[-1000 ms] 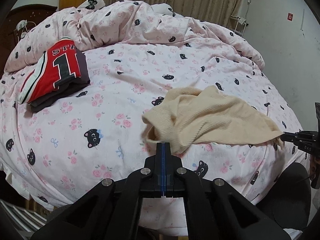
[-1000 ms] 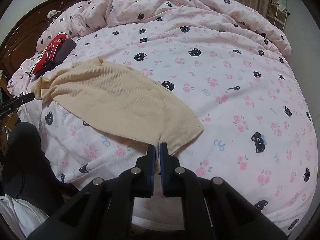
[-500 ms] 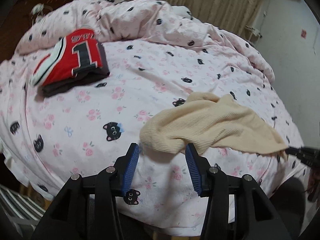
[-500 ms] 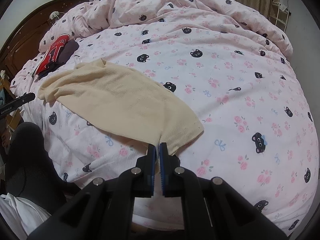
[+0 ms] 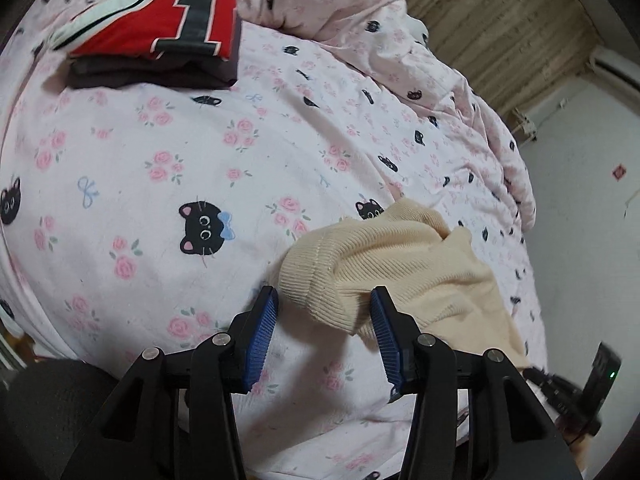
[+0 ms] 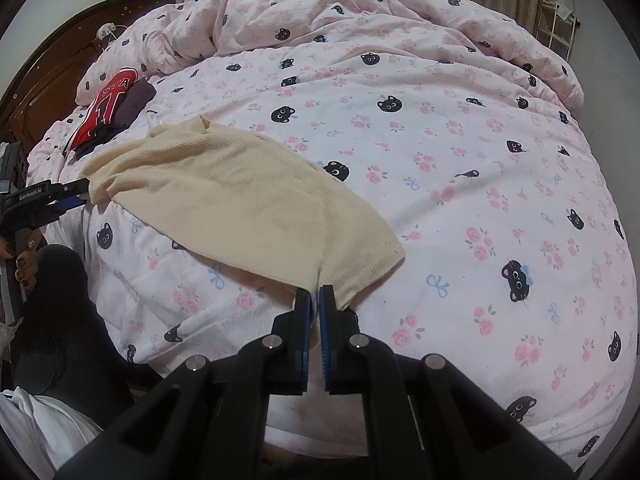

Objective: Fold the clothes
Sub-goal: 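Lift and stretch the beige sweater between both grippers, spreading it flat on the bed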

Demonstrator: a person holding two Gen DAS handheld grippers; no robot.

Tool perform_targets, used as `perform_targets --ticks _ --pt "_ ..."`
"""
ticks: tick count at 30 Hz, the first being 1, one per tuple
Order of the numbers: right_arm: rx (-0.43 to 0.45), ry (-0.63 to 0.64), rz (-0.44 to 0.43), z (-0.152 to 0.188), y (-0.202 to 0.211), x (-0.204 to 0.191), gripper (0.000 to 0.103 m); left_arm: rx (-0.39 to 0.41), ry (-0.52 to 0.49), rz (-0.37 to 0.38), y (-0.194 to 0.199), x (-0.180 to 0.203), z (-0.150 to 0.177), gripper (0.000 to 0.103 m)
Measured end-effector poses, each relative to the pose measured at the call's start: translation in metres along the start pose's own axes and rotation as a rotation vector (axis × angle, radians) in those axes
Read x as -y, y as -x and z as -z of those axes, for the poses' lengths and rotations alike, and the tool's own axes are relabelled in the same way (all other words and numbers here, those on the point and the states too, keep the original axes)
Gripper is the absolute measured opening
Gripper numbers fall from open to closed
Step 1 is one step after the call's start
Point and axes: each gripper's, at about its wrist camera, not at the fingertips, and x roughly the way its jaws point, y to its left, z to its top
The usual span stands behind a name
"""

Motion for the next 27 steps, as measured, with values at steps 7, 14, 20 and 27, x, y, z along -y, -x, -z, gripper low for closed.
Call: perform_targets --ticks 7,14,20,27 --pt "0.015 -0.010 -0.006 0.001 0.003 0.004 0.005 0.065 -0.021 0.013 0.018 0.010 -0.010 0.005" --pt "0.132 -0.033 -0.030 -0.017 0.046 0.014 0.005 0.194 -0.115 0.060 0.061 0.043 -0.033 0.005" --pt "0.243 -0.039 -0.023 -0.048 0.092 0.027 0.005 0.244 -0.157 0.096 0.076 0.071 -0.060 0.005" --pt "0.278 -0.027 0.033 -0.099 0.091 0.048 0.005 0.215 -0.174 0.046 0.030 0.090 -0.103 0.005"
